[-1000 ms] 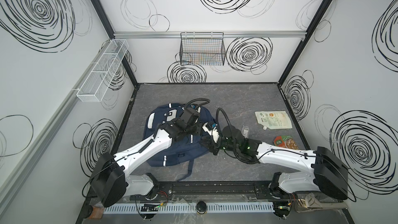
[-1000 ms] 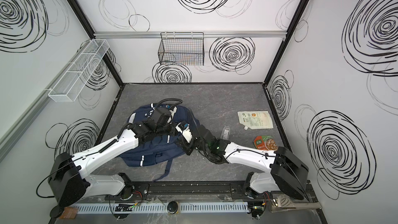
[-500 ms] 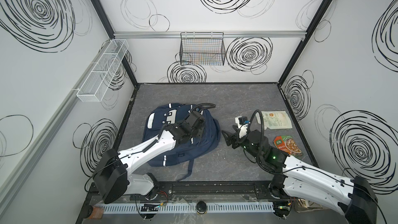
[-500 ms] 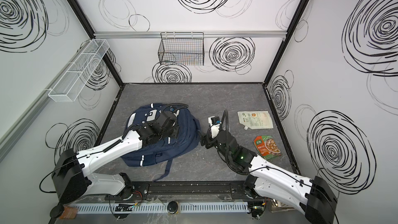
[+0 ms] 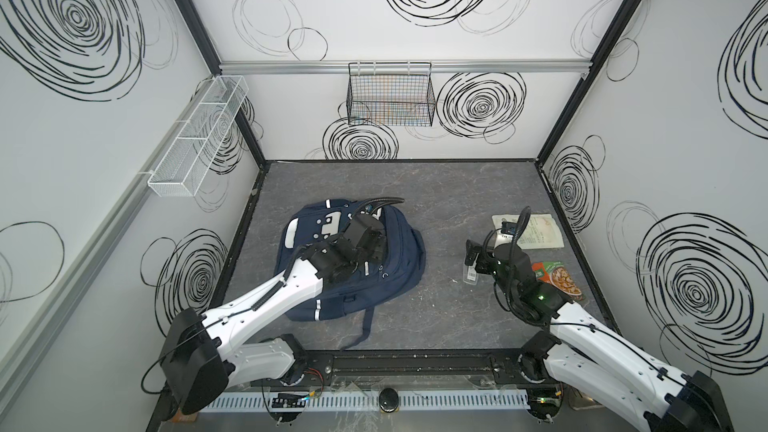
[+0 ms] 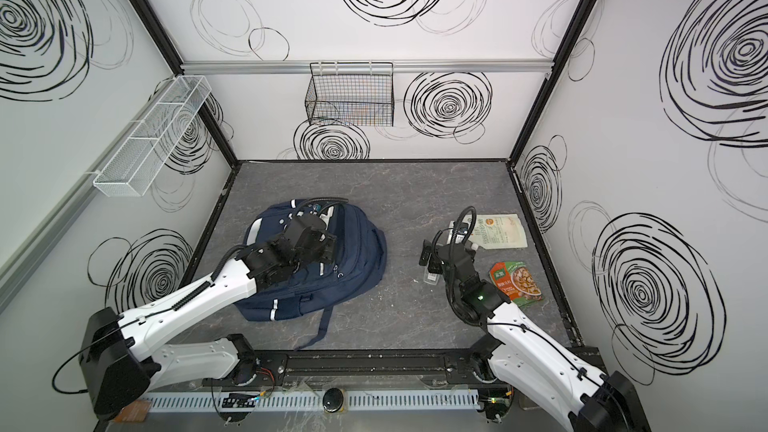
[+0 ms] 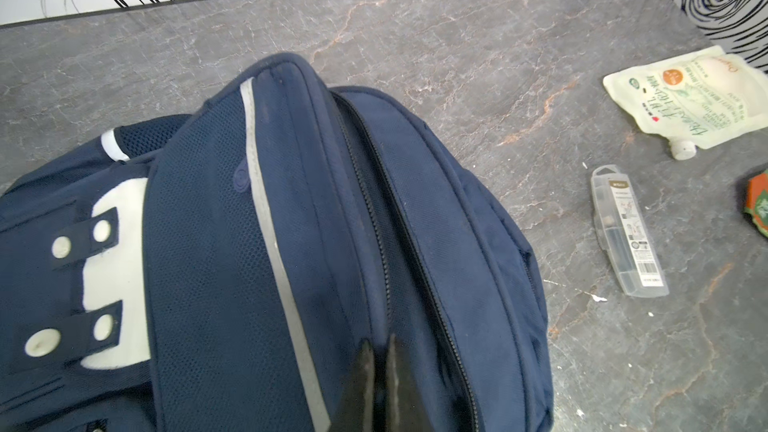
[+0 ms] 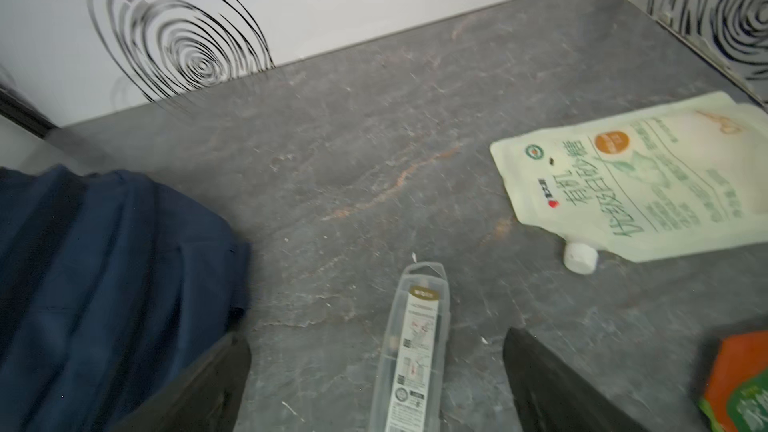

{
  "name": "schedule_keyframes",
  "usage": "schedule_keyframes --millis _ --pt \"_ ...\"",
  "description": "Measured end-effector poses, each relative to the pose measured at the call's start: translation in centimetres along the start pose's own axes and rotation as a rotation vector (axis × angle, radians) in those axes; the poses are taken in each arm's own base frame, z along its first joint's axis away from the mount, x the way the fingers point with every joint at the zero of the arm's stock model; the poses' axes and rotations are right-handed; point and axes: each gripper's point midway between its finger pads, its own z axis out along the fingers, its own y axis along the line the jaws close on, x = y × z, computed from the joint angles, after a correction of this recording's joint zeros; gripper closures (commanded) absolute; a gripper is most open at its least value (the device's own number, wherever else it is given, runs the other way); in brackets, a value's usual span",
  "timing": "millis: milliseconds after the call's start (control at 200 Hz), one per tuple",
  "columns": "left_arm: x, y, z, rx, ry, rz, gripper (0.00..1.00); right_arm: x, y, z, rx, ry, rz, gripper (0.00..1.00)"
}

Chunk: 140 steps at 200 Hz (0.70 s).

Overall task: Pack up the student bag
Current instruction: 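Move the right gripper to the clear pencil case and grasp it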

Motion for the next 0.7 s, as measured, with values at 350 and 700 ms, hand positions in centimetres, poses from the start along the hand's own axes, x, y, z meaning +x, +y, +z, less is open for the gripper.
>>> schedule_keyframes --millis 350,700 --pt "-1.0 -0.6 -2.9 0.151 -0.143 0.045 1.00 4.1 -3.7 2.0 0.154 0.197 0.025 0.04" --pt "-1.0 -1.1 -3.3 0.275 -0.189 0.078 1.00 7.4 -2.7 5.1 0.130 0.348 -0.017 0.23"
